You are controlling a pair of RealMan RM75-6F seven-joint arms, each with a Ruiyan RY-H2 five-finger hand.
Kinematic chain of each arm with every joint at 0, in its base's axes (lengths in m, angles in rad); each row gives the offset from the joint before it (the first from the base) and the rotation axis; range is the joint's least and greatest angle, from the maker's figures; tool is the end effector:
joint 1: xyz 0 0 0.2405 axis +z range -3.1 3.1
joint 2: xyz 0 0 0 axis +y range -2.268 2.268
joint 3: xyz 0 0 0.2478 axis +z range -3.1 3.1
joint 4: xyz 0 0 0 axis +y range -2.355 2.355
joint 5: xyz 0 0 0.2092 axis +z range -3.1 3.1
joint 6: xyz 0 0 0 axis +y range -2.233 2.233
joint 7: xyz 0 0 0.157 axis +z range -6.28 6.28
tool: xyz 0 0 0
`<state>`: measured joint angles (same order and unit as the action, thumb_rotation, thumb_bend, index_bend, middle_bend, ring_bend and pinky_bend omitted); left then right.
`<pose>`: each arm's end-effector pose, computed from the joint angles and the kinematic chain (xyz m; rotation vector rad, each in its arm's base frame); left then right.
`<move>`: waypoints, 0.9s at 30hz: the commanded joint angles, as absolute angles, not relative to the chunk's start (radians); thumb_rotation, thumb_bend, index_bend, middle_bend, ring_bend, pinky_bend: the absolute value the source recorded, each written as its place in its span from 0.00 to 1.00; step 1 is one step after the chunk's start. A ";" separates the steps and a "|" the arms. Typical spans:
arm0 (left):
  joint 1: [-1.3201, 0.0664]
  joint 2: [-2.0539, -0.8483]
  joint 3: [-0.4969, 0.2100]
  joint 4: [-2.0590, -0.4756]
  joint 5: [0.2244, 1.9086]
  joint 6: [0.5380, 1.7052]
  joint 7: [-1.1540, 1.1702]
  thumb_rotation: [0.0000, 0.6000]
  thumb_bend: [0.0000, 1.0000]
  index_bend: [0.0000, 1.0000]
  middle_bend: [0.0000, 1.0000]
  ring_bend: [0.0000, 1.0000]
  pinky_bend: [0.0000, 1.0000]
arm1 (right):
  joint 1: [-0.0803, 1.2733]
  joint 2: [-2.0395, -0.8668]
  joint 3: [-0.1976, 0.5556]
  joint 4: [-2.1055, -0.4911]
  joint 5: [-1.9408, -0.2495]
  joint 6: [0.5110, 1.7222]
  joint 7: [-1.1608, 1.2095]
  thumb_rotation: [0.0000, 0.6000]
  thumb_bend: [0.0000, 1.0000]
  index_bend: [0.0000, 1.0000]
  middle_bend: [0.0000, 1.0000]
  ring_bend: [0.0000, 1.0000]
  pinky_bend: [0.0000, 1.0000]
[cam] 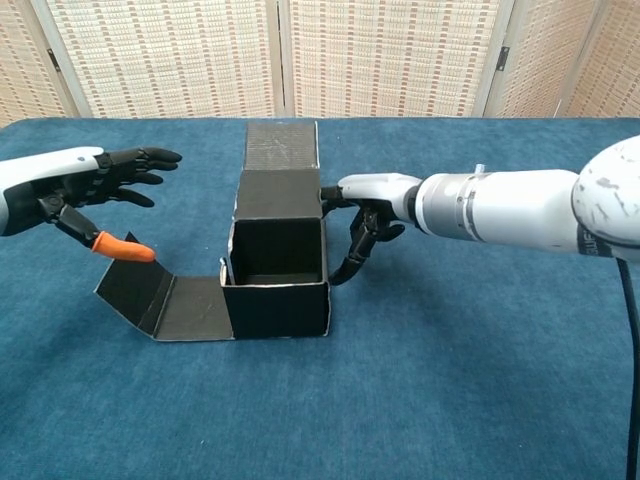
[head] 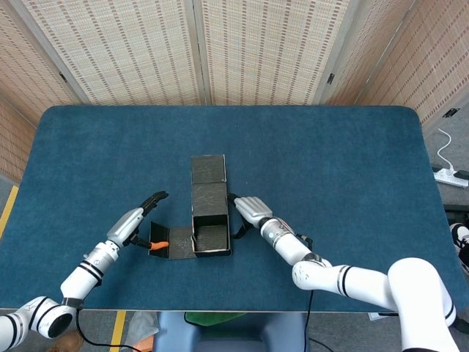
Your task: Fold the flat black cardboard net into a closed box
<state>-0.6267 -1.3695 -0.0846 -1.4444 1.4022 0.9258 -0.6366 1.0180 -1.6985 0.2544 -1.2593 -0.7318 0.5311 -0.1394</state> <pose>-0.2030 0.3303 0.0207 -1.6313 -1.6550 -1.2395 -0.0841 -0.3827 -0.0959 1.9461 -1.5240 0.8312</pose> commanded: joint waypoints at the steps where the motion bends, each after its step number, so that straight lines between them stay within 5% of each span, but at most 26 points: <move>1: -0.625 -1.371 -0.084 -1.439 1.405 0.925 -0.641 1.00 0.18 0.00 0.00 0.00 0.13 | 0.989 -1.653 0.241 -1.321 -0.719 0.525 -0.103 1.00 0.07 0.00 0.08 0.63 1.00; 12: -0.618 -1.363 -0.078 -1.446 1.426 0.933 -0.661 1.00 0.18 0.00 0.00 0.00 0.13 | 0.778 -1.532 0.201 -1.564 -0.893 0.640 0.080 1.00 0.05 0.00 0.06 0.63 1.00; 27: -0.612 -1.349 -0.071 -1.465 1.444 0.944 -0.672 1.00 0.18 0.00 0.00 0.00 0.13 | 0.666 -1.799 0.199 -1.424 -1.053 0.824 0.240 1.00 0.00 0.00 0.00 0.63 1.00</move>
